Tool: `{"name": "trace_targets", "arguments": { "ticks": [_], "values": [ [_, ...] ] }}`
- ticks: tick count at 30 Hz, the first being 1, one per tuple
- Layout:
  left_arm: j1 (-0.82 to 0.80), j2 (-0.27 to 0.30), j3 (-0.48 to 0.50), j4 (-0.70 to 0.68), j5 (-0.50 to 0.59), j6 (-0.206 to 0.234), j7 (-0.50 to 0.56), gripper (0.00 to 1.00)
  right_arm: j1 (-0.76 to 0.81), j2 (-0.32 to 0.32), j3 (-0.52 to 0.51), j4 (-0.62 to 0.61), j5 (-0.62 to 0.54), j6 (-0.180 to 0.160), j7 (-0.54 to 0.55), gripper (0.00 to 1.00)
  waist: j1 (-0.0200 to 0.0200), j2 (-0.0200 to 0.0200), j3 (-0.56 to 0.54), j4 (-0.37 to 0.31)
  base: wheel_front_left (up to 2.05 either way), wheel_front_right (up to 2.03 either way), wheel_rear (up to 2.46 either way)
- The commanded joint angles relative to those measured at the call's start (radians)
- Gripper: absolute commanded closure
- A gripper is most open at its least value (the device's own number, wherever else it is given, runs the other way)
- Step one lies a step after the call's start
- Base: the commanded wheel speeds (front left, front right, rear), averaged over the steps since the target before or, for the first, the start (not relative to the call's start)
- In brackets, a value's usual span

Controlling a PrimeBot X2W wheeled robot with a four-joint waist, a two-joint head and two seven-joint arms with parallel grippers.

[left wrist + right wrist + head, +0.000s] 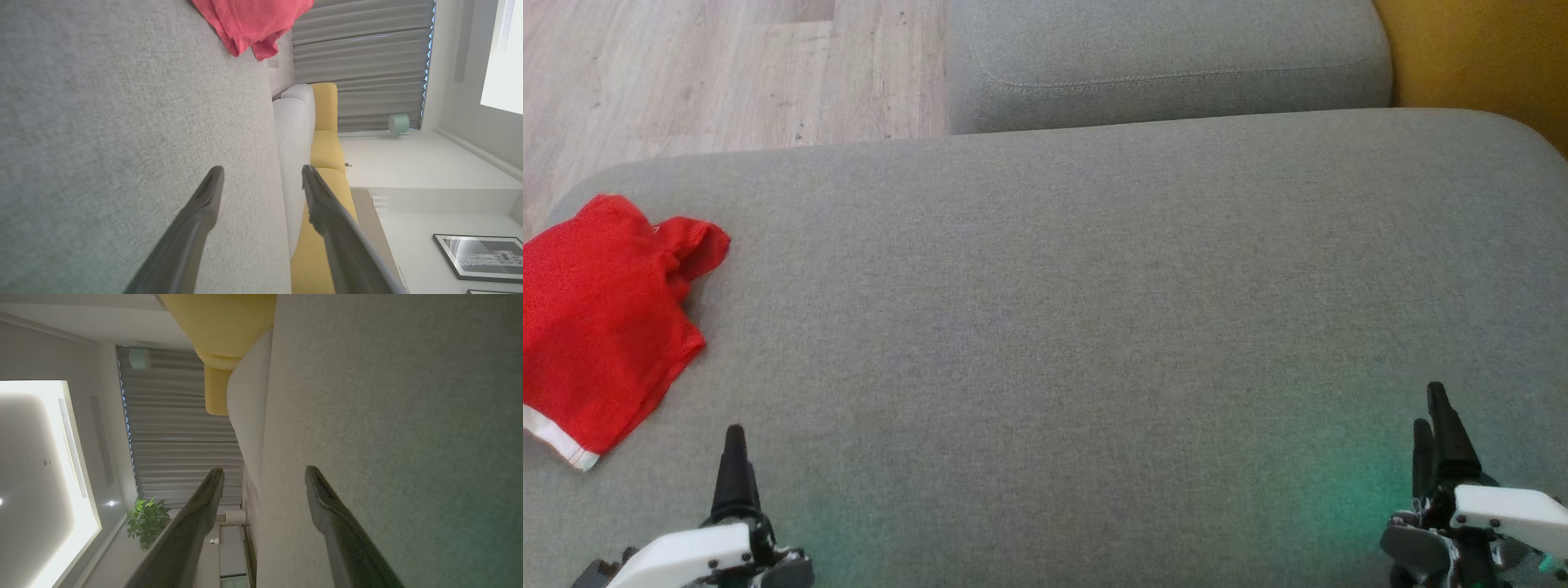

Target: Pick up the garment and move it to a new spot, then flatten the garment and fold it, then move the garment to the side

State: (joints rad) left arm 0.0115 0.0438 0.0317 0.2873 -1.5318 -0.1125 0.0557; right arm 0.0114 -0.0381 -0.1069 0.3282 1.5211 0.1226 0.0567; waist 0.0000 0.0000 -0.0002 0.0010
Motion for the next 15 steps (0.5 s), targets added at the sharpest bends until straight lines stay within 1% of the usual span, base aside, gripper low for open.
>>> {"name": "trace_targets", "arguments": {
  "ticks": [1, 12, 13, 15],
  "values": [
    [-0.020, 0.003, -0.001, -0.046, 0.027, 0.005, -0.009, 0.00, -0.031, -0.004, 0.005, -0.045, -0.027, 0.001, -0.012, 0.00, 0.0000, 0.0000, 0.000, 0.001, 0.00, 0.00, 0.00],
    [-0.019, 0.003, -0.044, -0.107, 0.201, 0.032, -0.042, 0.00, -0.024, -0.005, 0.021, -0.104, -0.192, 0.002, -0.045, 0.00, 0.0000, 0.0000, 0.000, 0.006, 0.00, 0.00, 0.00],
    [-0.019, 0.003, -0.044, -0.107, 0.201, 0.032, -0.042, 0.00, -0.024, -0.005, 0.021, -0.104, -0.192, 0.002, -0.045, 0.00, 0.0000, 0.0000, 0.000, 0.006, 0.00, 0.00, 0.00],
    [-0.019, 0.003, -0.053, -0.114, 0.244, 0.035, -0.048, 0.00, -0.022, -0.005, 0.029, -0.113, -0.224, 0.002, -0.051, 0.00, 0.0000, 0.0000, 0.000, 0.007, 0.00, 0.00, 0.00]
  ]
}}
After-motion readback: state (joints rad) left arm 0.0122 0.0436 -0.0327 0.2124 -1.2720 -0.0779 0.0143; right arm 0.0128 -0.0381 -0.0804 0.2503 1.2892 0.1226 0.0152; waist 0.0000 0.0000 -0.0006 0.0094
